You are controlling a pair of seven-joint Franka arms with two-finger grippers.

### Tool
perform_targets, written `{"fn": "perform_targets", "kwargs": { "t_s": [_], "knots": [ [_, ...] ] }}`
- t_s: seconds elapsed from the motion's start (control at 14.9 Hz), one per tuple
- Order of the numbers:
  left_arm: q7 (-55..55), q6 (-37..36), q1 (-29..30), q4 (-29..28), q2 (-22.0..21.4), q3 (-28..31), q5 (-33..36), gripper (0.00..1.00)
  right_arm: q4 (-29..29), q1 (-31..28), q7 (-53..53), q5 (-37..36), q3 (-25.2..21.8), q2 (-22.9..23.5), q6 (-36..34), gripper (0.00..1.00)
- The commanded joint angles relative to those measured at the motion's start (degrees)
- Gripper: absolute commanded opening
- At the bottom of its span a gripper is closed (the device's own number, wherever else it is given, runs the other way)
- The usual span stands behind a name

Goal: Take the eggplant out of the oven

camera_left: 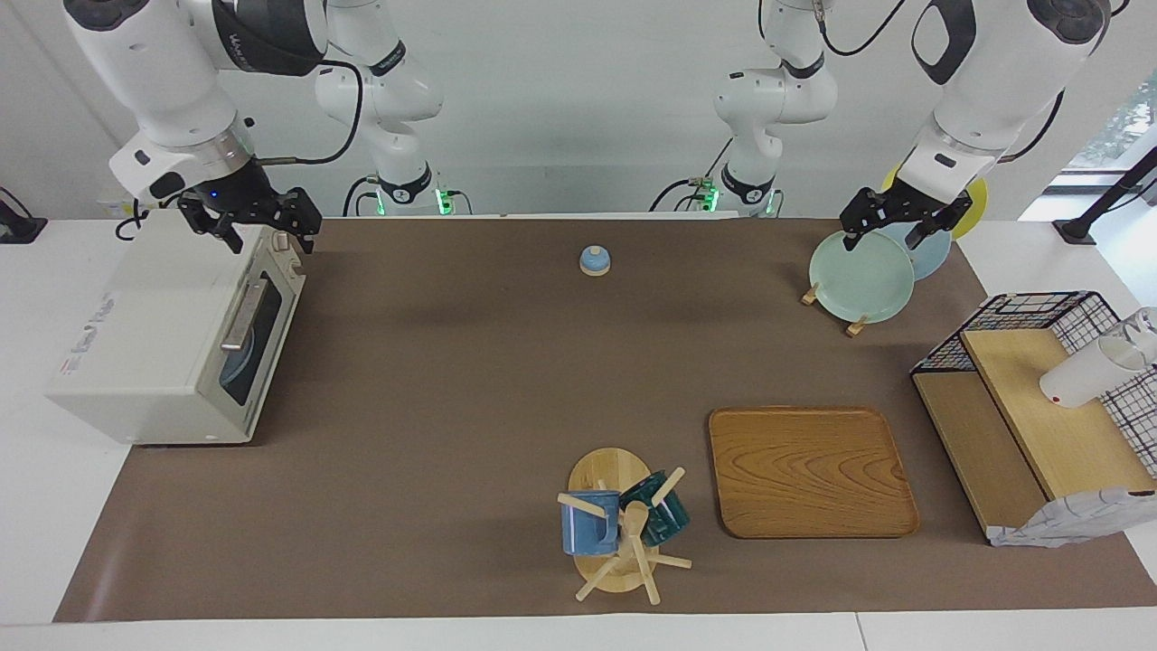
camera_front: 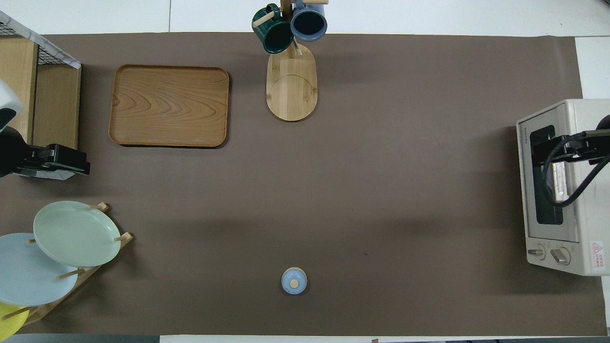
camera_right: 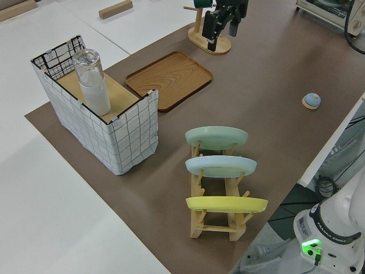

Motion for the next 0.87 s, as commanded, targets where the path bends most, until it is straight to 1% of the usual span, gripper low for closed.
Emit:
{"fn": "perform_targets", "kwargs": {
  "t_s": [0.0,0.27,0.34,0.4,0.47,0.6,0.74,0.8],
  "knots": [
    [0.4,-0.7,0.6,0.2,-0.3,-0.3,1.0,1.00,0.3,-0.2,0.7,1.8,0.2,-0.3,-0.3,1.00],
    [0.3,-0.7,0.6,0.2,-0.3,-0.3,1.0,1.00,-0.5,-0.2,-0.2,1.7,1.1,-0.5,-0.3,1.00],
    [0.3,-0.7,0.6,0.2,-0.3,-0.3,1.0,1.00,-1.1,-0.1,-1.2,1.7,1.2,-0.8,0.1,0.87],
    [0.4,-0.7,0.6,0.2,-0.3,-0.3,1.0,1.00,-2.6,-0.1,-1.8,1.6,1.3,-1.5,0.8,0.20],
    [0.3,-0.7,0.6,0.2,-0.3,-0.3,1.0,1.00,-5.3,-0.2,-2.8,1.6,1.3,-2.5,3.4,0.00],
    [0.3,-0.7,0.6,0.2,-0.3,-0.3,1.0,1.00,-12.7,-0.9,-6.0,1.7,1.3,-4.8,13.0,0.00],
    [0.4,-0.7,0.6,0.2,-0.3,-0.3,1.0,1.00,-15.7,-1.2,-4.9,0.7,1.0,-3.8,16.9,0.00],
    [0.3,-0.7,0.6,0.2,-0.3,-0.3,1.0,1.00,-15.8,-1.8,-3.8,-0.4,0.8,-2.5,17.3,0.00]
  ]
}}
